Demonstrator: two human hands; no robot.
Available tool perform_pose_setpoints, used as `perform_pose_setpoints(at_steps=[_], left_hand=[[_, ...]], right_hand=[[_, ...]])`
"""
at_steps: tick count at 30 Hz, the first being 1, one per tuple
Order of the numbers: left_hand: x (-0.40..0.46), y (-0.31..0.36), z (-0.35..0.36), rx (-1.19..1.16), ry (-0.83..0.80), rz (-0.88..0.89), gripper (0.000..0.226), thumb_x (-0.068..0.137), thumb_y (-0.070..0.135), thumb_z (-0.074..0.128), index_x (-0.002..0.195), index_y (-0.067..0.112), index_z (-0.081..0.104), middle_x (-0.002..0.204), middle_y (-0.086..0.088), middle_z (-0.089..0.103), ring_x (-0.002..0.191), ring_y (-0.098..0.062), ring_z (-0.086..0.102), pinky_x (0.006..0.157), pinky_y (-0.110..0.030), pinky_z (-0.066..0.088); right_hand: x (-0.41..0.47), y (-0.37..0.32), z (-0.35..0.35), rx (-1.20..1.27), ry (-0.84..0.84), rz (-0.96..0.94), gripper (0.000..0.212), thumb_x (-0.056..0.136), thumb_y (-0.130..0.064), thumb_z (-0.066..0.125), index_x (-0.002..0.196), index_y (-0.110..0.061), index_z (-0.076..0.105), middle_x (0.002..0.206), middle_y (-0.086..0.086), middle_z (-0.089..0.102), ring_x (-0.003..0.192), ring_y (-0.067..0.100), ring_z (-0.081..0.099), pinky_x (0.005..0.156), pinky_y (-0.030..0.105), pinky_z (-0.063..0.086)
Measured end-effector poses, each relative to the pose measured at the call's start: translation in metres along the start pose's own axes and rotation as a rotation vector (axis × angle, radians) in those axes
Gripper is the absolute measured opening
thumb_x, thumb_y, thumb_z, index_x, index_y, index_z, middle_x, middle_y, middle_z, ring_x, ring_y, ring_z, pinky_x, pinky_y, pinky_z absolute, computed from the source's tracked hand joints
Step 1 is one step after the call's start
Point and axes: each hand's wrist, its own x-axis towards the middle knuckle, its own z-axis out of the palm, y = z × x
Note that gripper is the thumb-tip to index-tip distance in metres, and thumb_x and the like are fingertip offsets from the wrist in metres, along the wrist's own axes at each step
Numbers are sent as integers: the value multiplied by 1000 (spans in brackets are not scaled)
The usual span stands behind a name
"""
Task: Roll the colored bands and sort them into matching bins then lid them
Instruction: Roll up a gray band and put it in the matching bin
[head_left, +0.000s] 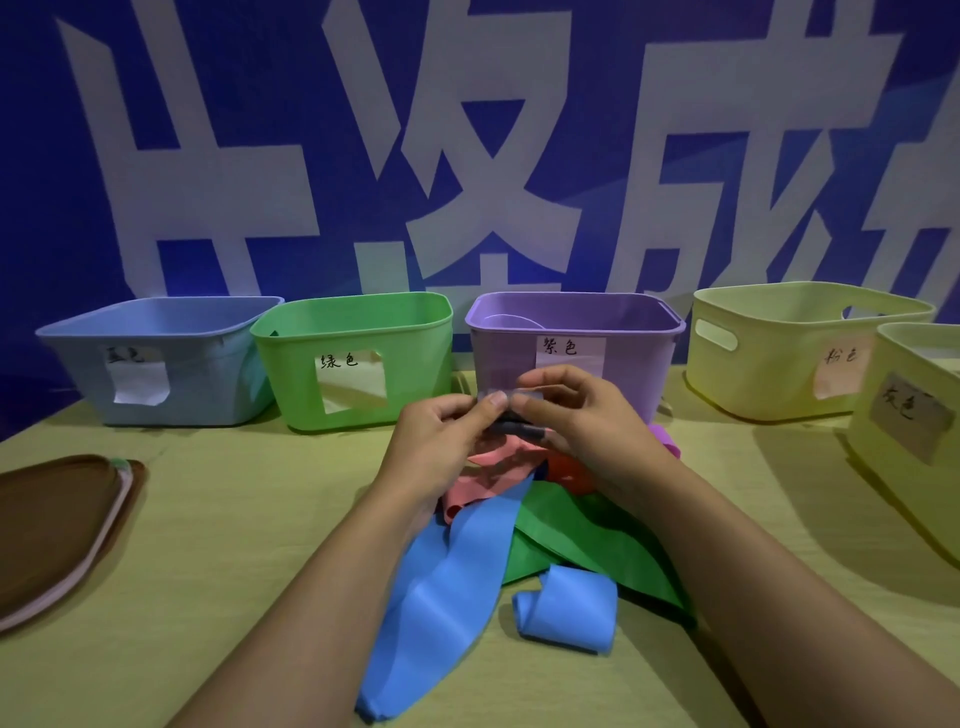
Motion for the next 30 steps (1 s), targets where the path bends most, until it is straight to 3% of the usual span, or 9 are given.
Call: perform_pose_setpoints(at_steps=[3, 7, 10, 15, 18, 21, 25, 27, 30], left_hand=[[-2, 2, 2, -69, -39, 11, 21, 93, 12, 71, 110, 1, 74, 101, -17, 78, 95, -31, 76, 82, -29, 61], [-2, 2, 3, -51, -60, 72, 25, 91, 3, 72, 115, 3, 73, 107, -13, 78, 105, -27, 75, 93, -30, 59], [-2, 2, 3, -39, -63, 99, 27, 91, 2, 72, 118, 3, 72, 109, -11, 78, 108, -24, 74, 95, -28, 58], [-2, 2, 5, -37, -37, 137, 31, 90, 1, 73, 121, 5, 71, 111, -4, 78, 110, -17, 73, 97, -27, 56], [-2, 3, 5, -32, 2, 135, 40, 87, 1, 77, 125, 9, 70, 113, -3, 78, 107, -11, 72, 94, -23, 56], [0, 3, 2, -106, -1, 75, 53, 78, 4, 85, 127, 15, 68, 123, -9, 73, 117, -20, 69, 102, -34, 54], [-4, 11, 6, -366, -69, -65, 52, 74, 14, 79, 124, 3, 67, 119, -20, 73, 112, -26, 72, 99, -32, 57], [-9, 16, 9, -397, -68, -123, 44, 83, 26, 75, 119, 2, 70, 114, -20, 75, 107, -26, 73, 96, -33, 59], [-12, 20, 10, -394, -9, -215, 50, 89, 46, 72, 117, 6, 72, 104, -16, 78, 103, -26, 75, 88, -35, 62]], right_hand=[[1, -1, -1, 13, 41, 19, 31, 94, -42, 70, 106, -14, 73, 104, 10, 76, 103, 31, 73, 97, 47, 58], [-2, -1, 0, -163, 36, 29, 52, 91, -61, 65, 96, -12, 78, 90, 11, 79, 90, 33, 76, 93, 53, 59], [-5, -7, 1, -124, 30, 12, 41, 95, -48, 66, 92, -9, 79, 82, 12, 78, 74, 28, 74, 81, 40, 64], [-4, -7, 0, 21, 18, -10, 31, 98, -30, 68, 99, 0, 77, 78, 11, 76, 64, 13, 66, 63, 21, 55], [-4, -7, 1, 82, 26, -36, 23, 97, -21, 68, 101, 0, 76, 79, 8, 76, 67, 12, 71, 67, 19, 56], [-3, -7, 1, 42, 53, -96, 13, 93, -19, 73, 99, -8, 76, 86, 6, 79, 80, 17, 77, 75, 23, 60], [-2, -6, -1, -41, 93, -214, 10, 90, -18, 76, 100, -13, 75, 89, 4, 80, 84, 15, 76, 77, 24, 59], [-1, -3, -2, -210, 152, -332, 17, 88, -20, 80, 104, -16, 76, 92, -2, 79, 88, 8, 74, 81, 20, 57], [-1, 3, 1, -493, 232, -519, 31, 82, -23, 86, 109, -20, 74, 101, -12, 73, 95, 2, 68, 84, 16, 54]])
